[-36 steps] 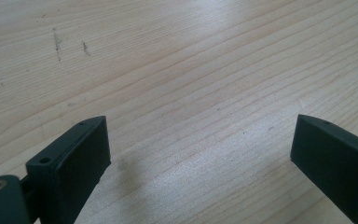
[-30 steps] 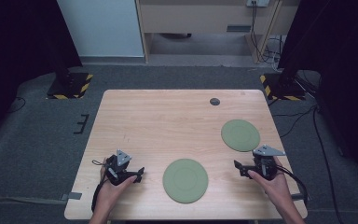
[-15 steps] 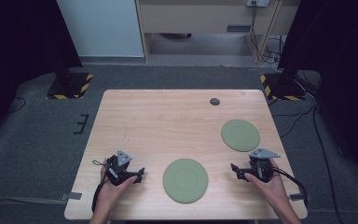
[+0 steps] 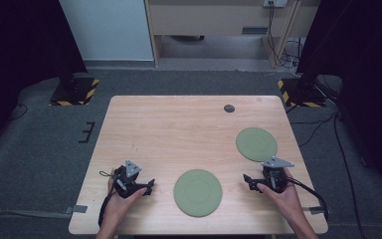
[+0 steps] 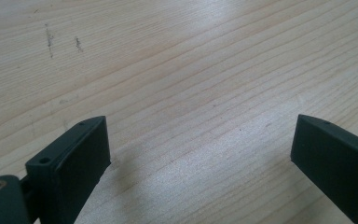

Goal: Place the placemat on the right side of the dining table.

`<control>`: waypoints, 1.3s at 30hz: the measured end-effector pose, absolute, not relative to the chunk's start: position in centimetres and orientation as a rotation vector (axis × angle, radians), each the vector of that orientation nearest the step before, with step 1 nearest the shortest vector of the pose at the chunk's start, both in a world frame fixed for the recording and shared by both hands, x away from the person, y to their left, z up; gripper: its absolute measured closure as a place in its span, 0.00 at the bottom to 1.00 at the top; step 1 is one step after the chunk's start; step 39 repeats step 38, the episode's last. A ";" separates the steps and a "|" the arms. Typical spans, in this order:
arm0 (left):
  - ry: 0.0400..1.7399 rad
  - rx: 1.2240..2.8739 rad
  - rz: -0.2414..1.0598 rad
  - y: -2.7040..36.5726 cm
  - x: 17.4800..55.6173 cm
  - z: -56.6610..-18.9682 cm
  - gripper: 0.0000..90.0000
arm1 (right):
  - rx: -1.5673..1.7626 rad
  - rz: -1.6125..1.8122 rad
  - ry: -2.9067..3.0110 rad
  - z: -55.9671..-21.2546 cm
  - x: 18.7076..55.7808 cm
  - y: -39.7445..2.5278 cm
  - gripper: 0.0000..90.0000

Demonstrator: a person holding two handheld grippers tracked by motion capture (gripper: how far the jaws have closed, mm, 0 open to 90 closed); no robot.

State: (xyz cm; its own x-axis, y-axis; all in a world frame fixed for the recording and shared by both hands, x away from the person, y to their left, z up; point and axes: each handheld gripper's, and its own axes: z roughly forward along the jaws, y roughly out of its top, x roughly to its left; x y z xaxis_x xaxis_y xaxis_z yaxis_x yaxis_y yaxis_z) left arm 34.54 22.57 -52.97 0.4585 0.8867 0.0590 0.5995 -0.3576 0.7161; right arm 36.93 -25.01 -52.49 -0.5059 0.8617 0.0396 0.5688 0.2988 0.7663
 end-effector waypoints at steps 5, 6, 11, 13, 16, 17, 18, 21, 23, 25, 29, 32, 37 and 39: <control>1.240 2.091 0.591 22.5 34.6 -53.3 0.04 | 1.297 1.043 2.183 -52.8 37.4 -24.8 0.08; 1.241 2.092 0.589 22.5 34.6 -53.3 0.04 | 1.297 1.034 2.183 -52.9 37.6 -24.8 0.08; 1.245 2.090 0.589 22.6 34.6 -53.4 0.04 | 1.316 1.017 2.175 -53.2 38.2 -24.6 0.07; 1.247 2.090 0.587 22.6 34.6 -53.4 0.04 | 1.318 1.016 2.173 -53.3 38.3 -24.6 0.07; 1.247 2.089 0.588 22.6 34.6 -53.4 0.04 | 1.320 1.011 2.175 -53.5 38.4 -24.5 0.07; 1.247 2.089 0.589 22.6 34.6 -53.4 0.04 | 1.320 1.005 2.178 -53.6 38.4 -24.4 0.07; 1.247 2.089 0.588 22.6 34.6 -53.4 0.04 | 1.321 1.001 2.178 -53.6 38.4 -24.3 0.07; 1.248 2.088 0.588 22.6 34.6 -53.5 0.04 | 1.324 0.978 2.186 -53.8 38.5 -24.2 0.07; 1.248 2.088 0.587 22.6 34.6 -53.5 0.04 | 1.327 0.974 2.190 -53.8 38.5 -24.1 0.07; 1.248 2.088 0.586 22.6 34.6 -53.5 0.04 | 1.325 0.969 2.197 -53.8 38.5 -24.1 0.07; 1.252 2.085 0.583 22.6 34.6 -53.5 0.03 | 1.316 0.939 2.217 -53.9 38.6 -24.0 0.06; 1.258 2.077 0.577 22.6 34.6 -53.6 0.03 | 1.311 0.937 2.221 -53.9 38.6 -24.0 0.05; 1.271 2.071 0.558 22.8 34.6 -53.6 0.03 | 1.327 0.927 2.229 -54.0 38.6 -24.2 0.01; 1.271 2.071 0.558 22.8 34.6 -53.6 0.02 | 1.327 0.927 2.229 -54.0 38.6 -24.2 0.01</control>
